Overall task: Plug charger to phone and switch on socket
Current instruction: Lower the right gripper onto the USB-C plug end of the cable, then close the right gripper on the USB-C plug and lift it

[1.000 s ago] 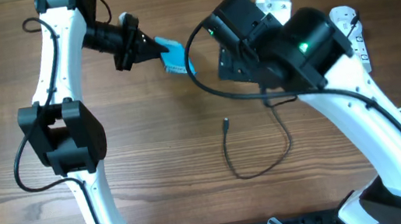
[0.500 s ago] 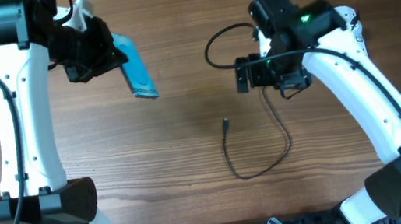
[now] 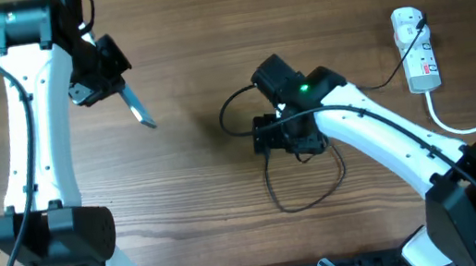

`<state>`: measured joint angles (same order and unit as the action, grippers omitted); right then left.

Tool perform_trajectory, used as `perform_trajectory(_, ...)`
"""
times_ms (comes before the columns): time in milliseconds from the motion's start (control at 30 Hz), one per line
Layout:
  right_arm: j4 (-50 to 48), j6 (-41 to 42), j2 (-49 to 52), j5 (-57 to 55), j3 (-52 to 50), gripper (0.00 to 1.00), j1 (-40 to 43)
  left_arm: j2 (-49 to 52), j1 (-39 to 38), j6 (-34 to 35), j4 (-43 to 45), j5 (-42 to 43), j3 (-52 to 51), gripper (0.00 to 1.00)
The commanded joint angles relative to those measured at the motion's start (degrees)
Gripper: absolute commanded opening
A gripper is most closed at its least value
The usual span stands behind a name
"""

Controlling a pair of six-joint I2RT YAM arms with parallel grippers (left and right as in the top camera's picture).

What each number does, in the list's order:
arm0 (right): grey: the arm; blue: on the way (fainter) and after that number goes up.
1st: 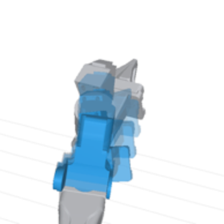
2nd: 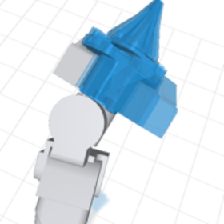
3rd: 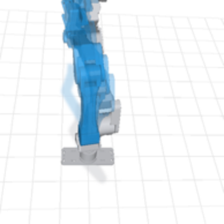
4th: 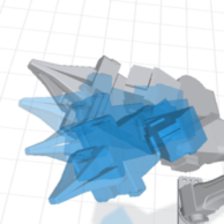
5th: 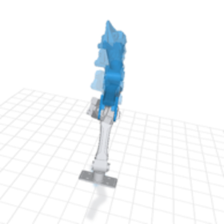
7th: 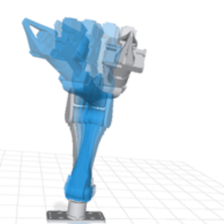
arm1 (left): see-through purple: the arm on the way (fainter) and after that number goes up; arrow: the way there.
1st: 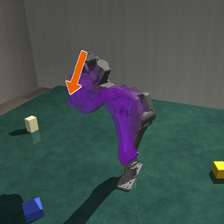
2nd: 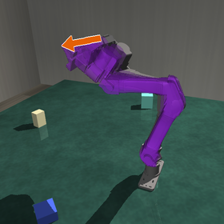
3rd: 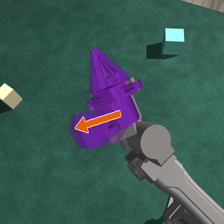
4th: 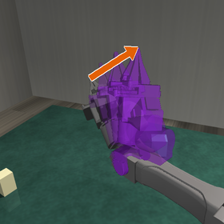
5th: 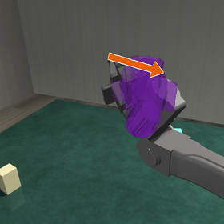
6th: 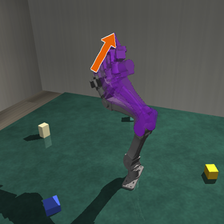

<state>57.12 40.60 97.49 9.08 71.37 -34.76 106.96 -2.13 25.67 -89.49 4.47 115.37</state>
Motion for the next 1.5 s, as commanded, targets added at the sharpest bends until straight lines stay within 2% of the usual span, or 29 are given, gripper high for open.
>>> perform_trajectory(0,-1.6,4.5,0.8,-4.9,-0.6,0.8,-1.4,0.1,0.5,0.5,3.1,-0.5,-4.9,0.04)
perform_trajectory(67,-1.4,4.6,1.6,-7.0,-0.6,0.76,-1.8,0.1,0.7,0.5,3.7,-0.5,-6.0,0.04)
perform_trajectory(100,-1.5,4.6,2.2,-7.1,-0.6,0.7,-1.8,0.1,0.9,0.5,3.7,-0.5,-6.0,0.04)
perform_trajectory(133,-1.8,4.6,3.4,-7.1,-0.6,0.58,-1.8,0.1,1.3,0.5,3.7,-0.5,-6.0,0.04)
perform_trajectory(200,-2.5,5.0,5.9,-7.1,-0.6,0.52,-1.8,0.1,1.9,0.5,3.7,-0.5,-6.1,0.04)
perform_trajectory(400,-2.4,15.3,11.5,-5.0,-0.6,0.49,-1.9,0.1,2.0,0.5,3.6,-0.5,-6.1,0.04)
perform_trajectory(667,-6.6,15.0,13.7,-5.6,-0.6,0.49,-4.3,0.1,2.0,0.5,3.6,-0.5,-6.1,0.04)
perform_trajectory(833,-6.5,14.9,13.7,-6.1,-0.6,0.45,-4.4,0.1,2.0,0.5,3.6,-0.5,-6.1,0.04)
perform_trajectory(1133,-6.8,15.1,14.1,-7.4,-0.6,0.43,-5.7,0.1,2.0,0.5,3.6,-0.5,-6.1,0.04)
perform_trajectory(1300,-7.0,15.1,17.6,-7.3,-0.6,0.43,-5.9,0.1,2.0,0.5,3.6,-0.5,-6.1,0.04)
perform_trajectory(1467,-7.5,15.0,19.6,-6.0,-0.6,0.35,-5.9,0.1,2.0,0.5,3.7,-0.5,-6.1,0.04)
